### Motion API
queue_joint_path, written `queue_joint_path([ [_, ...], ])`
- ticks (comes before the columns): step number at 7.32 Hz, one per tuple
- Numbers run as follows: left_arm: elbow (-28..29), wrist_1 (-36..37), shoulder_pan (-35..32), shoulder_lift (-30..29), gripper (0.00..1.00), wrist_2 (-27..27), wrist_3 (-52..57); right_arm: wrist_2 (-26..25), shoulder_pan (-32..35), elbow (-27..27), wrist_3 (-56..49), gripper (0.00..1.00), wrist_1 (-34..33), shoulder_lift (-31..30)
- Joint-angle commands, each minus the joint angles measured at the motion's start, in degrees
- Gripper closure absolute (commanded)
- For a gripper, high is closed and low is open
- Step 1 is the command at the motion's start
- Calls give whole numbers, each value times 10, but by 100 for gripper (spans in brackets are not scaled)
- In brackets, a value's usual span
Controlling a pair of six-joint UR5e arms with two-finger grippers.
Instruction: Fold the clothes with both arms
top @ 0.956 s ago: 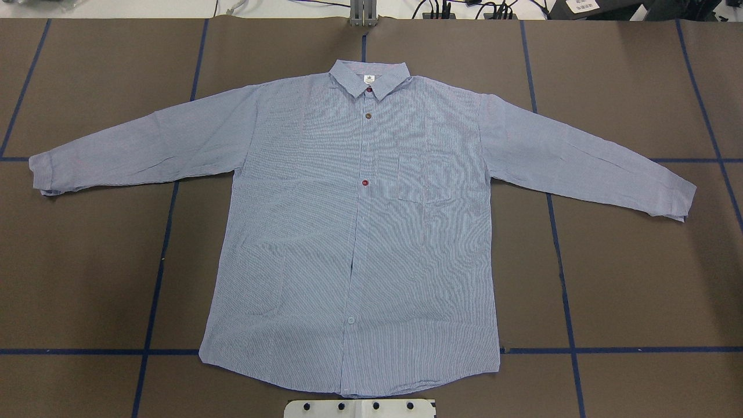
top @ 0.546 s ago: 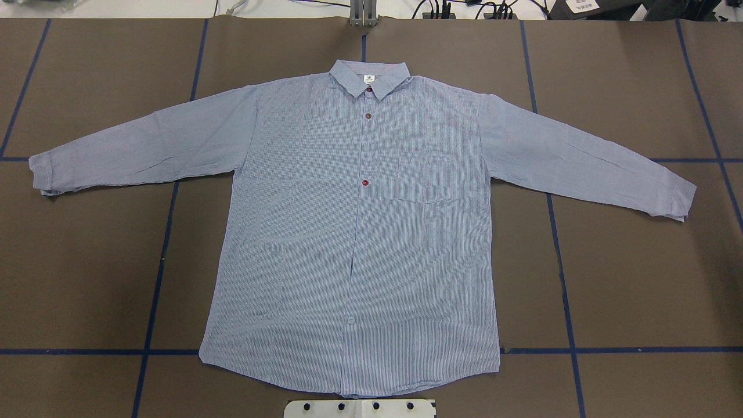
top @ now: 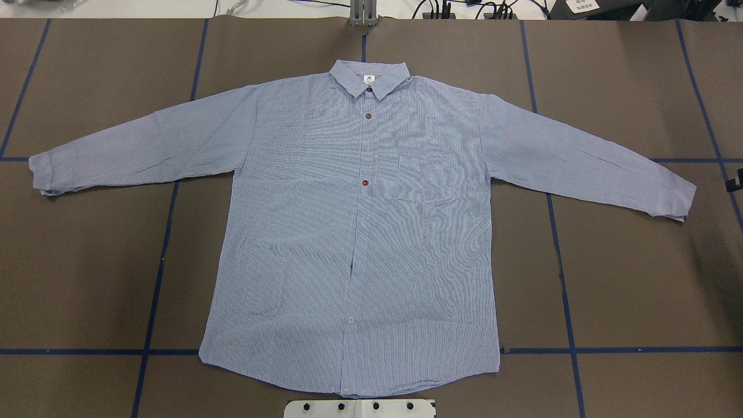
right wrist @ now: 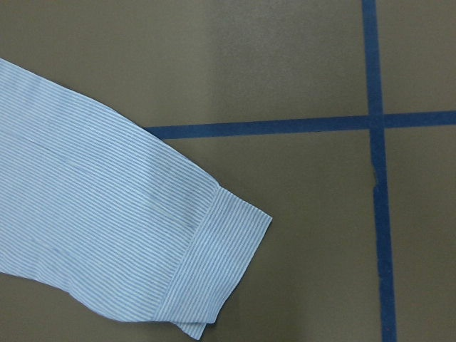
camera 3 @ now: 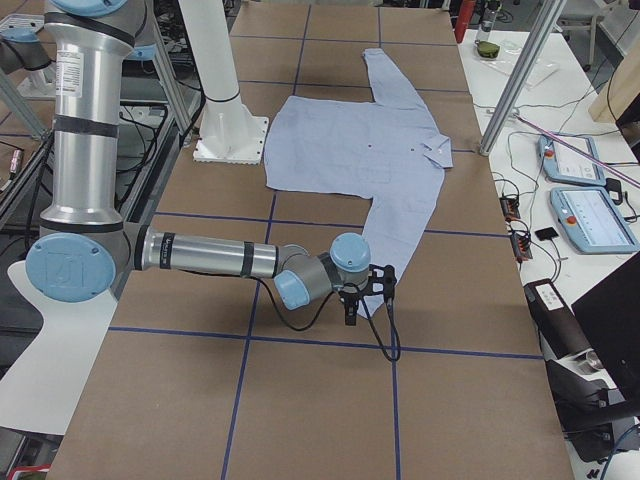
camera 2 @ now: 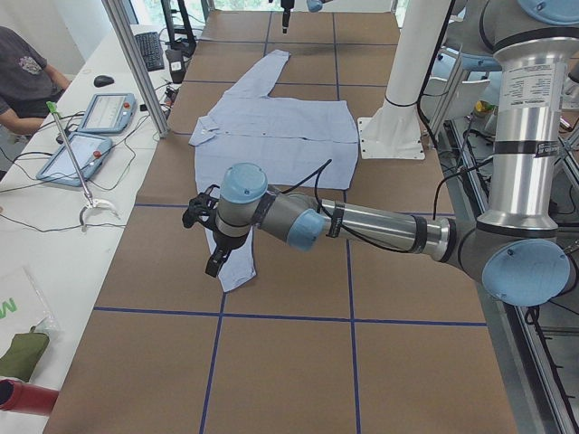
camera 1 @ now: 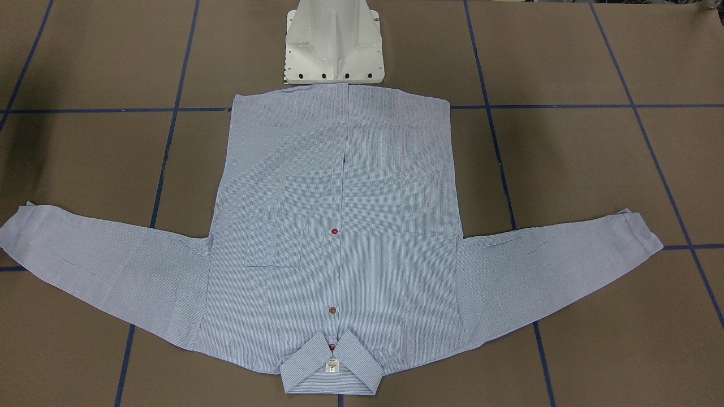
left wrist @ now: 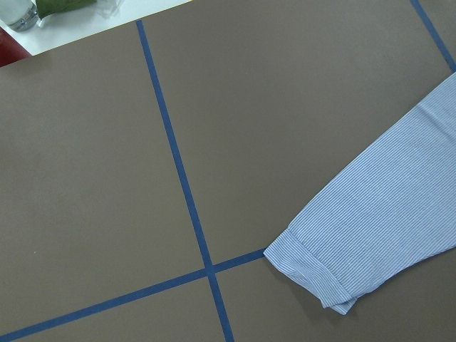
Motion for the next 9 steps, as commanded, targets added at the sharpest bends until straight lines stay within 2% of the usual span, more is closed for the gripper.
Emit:
queue_joint_path([
  [1, 10, -38, 0, 11, 1, -1, -4, -6, -27, -39, 4, 0, 57, 8],
  [2, 16, -39, 0, 11, 1, -1, -5, -8, -39, -65, 4, 0, 75, 21],
  [5, 14, -39, 0, 10, 1, -1, -5, -9, -62, -69, 35, 0, 77, 31],
  [7, 10, -39, 0, 10, 1, -1, -5, -74, -94, -61, 76, 5, 95, 31],
  [9, 9, -39, 0, 10, 1, -1, -5, -72, -95, -63, 77, 10, 96, 30],
])
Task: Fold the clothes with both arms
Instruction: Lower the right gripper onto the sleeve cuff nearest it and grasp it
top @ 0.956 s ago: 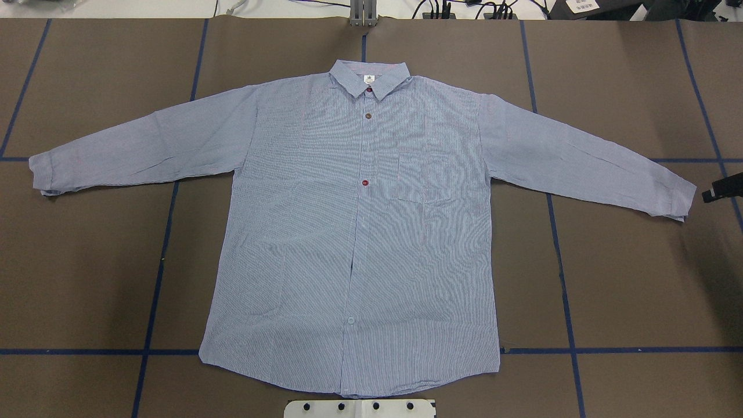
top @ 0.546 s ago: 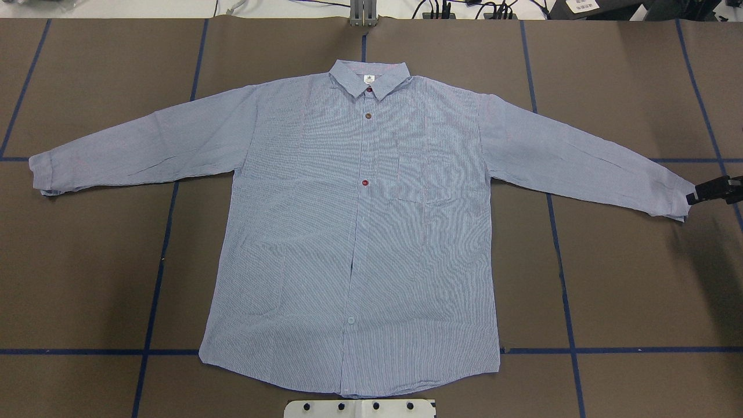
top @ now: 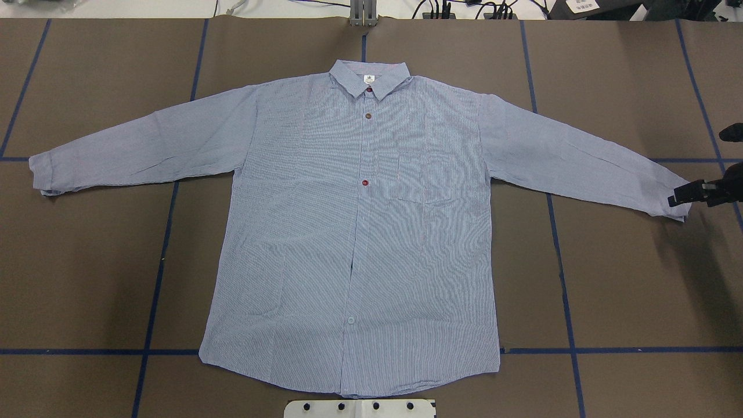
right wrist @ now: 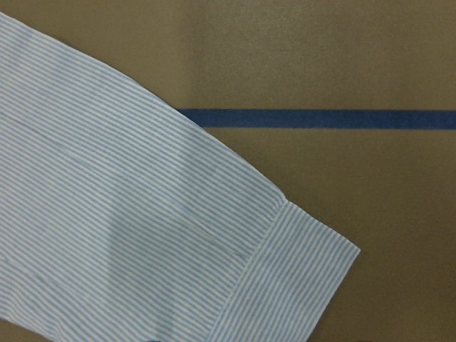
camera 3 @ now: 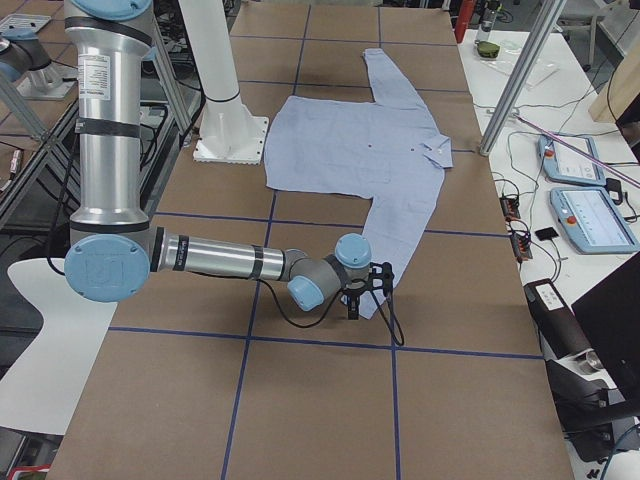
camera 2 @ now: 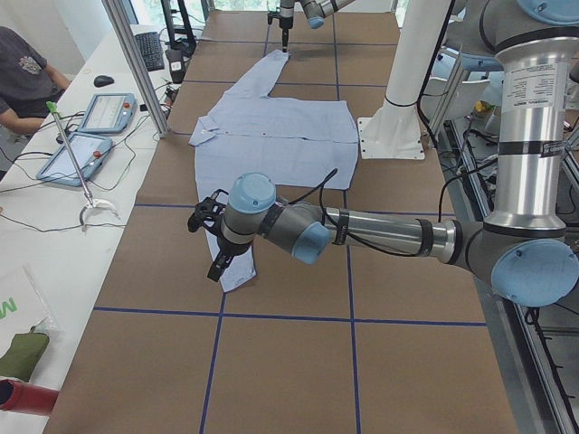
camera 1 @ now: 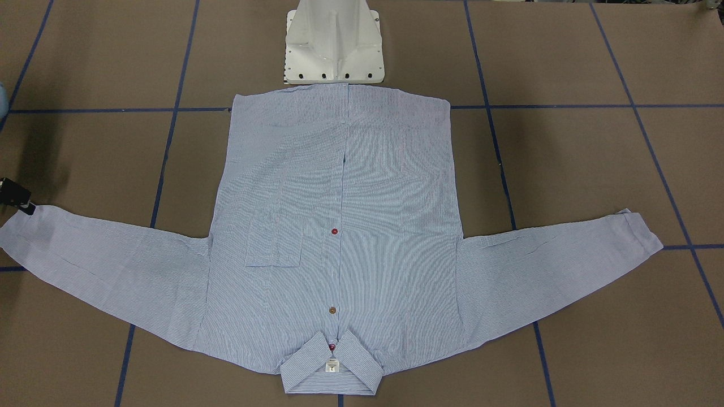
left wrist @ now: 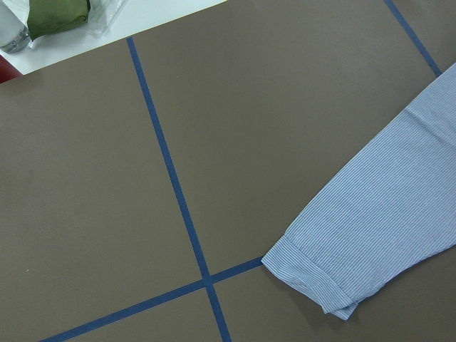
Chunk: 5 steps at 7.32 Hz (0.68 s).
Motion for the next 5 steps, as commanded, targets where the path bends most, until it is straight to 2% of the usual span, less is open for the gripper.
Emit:
queue_joint_path([
  [1, -2, 0, 0, 0, 1, 0, 0, -1, -3, -3, 2, 16, 3, -2],
  [3, -2, 0, 0, 0, 1, 0, 0, 9, -3, -3, 2, 22, 0, -5],
  [5, -3, 0, 0, 0, 1, 0, 0, 9, -3, -2, 2, 40, -3, -8],
])
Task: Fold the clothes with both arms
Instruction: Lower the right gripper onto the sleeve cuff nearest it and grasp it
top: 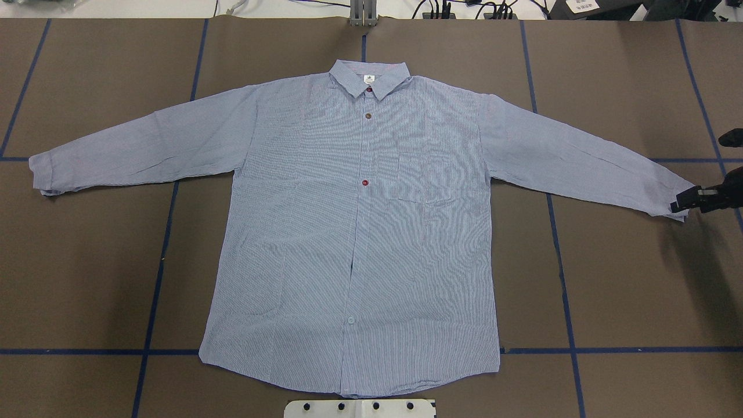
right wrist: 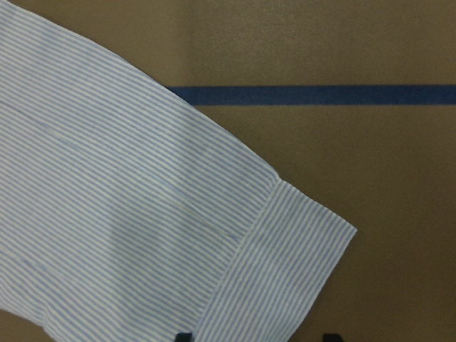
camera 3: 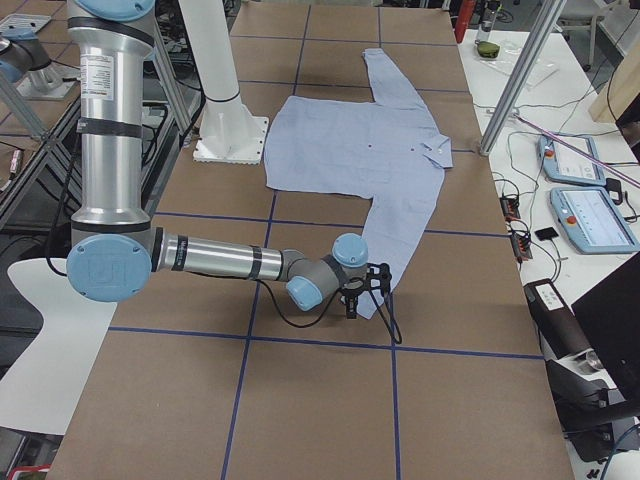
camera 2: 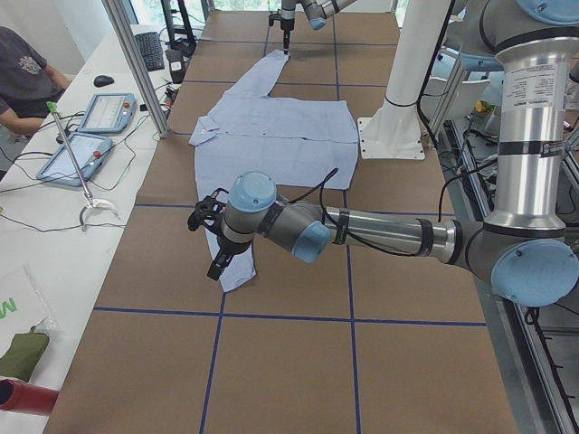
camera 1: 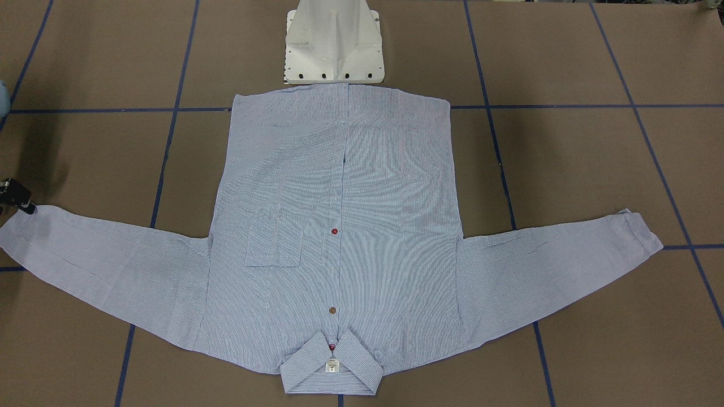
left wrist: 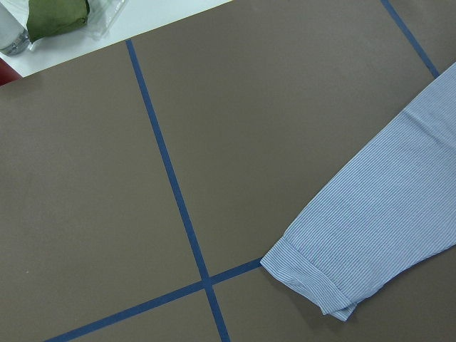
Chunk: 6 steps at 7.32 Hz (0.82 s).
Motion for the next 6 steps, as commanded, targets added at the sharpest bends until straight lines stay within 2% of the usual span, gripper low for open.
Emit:
queue_joint_path([
  [1, -1, 0, 0, -1, 1, 0, 0, 2, 0, 0, 0, 41, -4, -1],
  [6, -2, 0, 0, -4, 1, 0, 0, 0, -7, -2, 1, 47, -6, 0],
])
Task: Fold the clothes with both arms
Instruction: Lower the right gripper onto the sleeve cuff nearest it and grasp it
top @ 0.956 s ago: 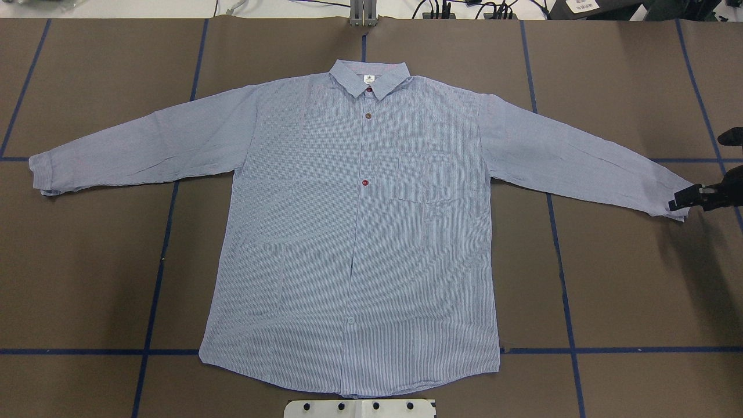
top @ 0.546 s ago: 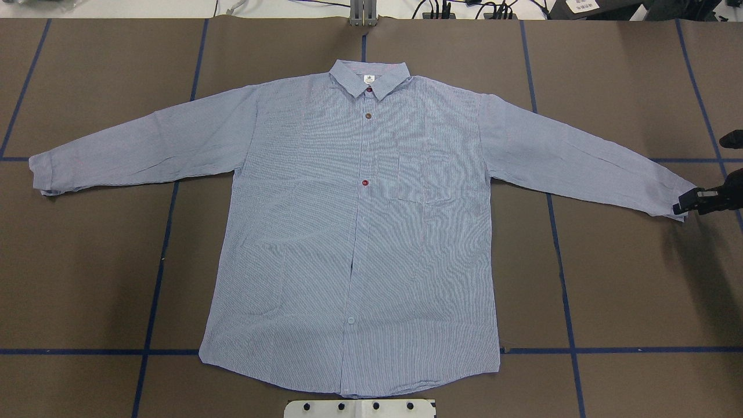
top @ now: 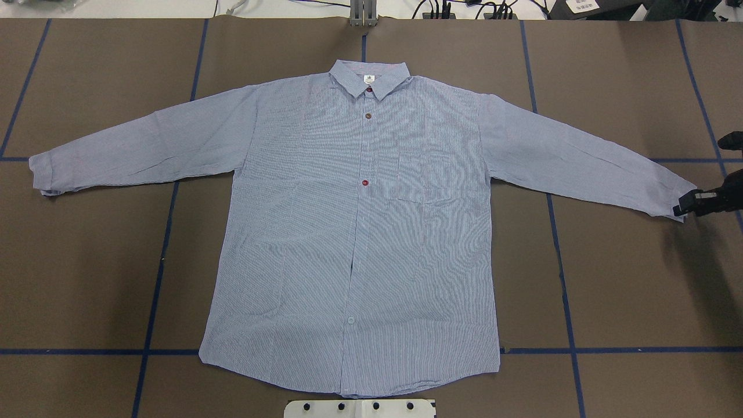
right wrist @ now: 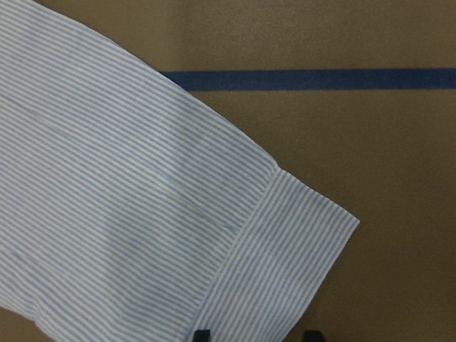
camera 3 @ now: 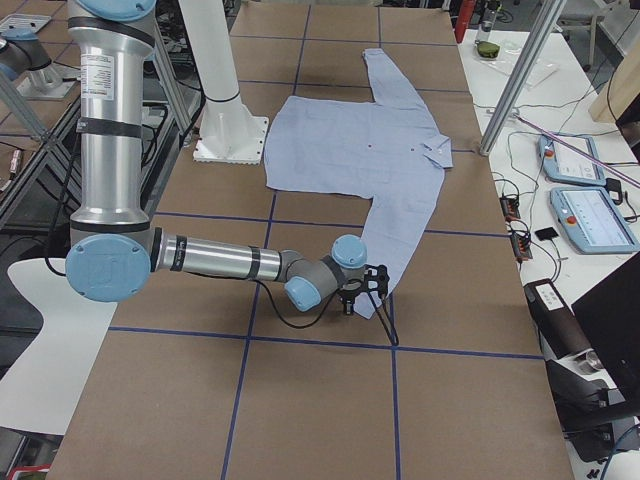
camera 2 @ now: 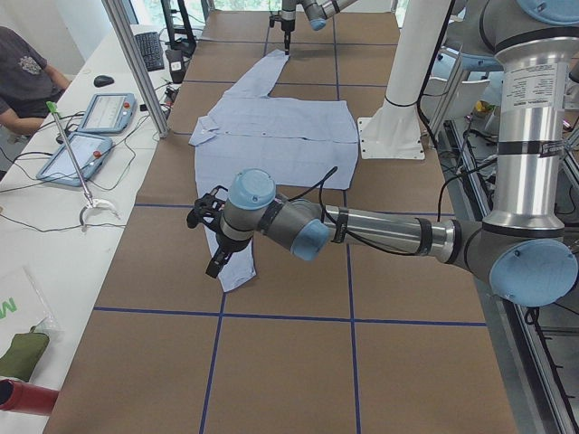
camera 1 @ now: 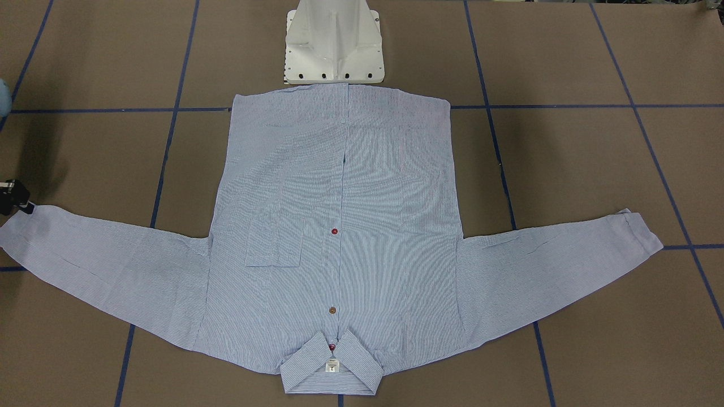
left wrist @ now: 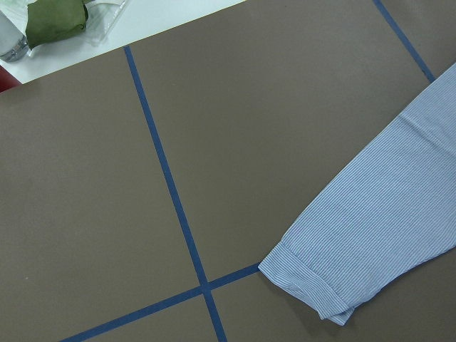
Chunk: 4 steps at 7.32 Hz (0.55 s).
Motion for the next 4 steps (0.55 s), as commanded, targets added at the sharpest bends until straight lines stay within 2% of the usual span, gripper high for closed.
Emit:
queue_joint_path([
  [1, 0, 0, 0, 0, 1, 0, 0, 0, -4, 0, 0, 47, 0, -1],
  [3, 0, 0, 0, 0, 1, 0, 0, 0, -4, 0, 0, 49, -1, -1],
  [4, 1, 0, 0, 0, 1, 0, 0, 1, -4, 0, 0, 57, -1, -2],
])
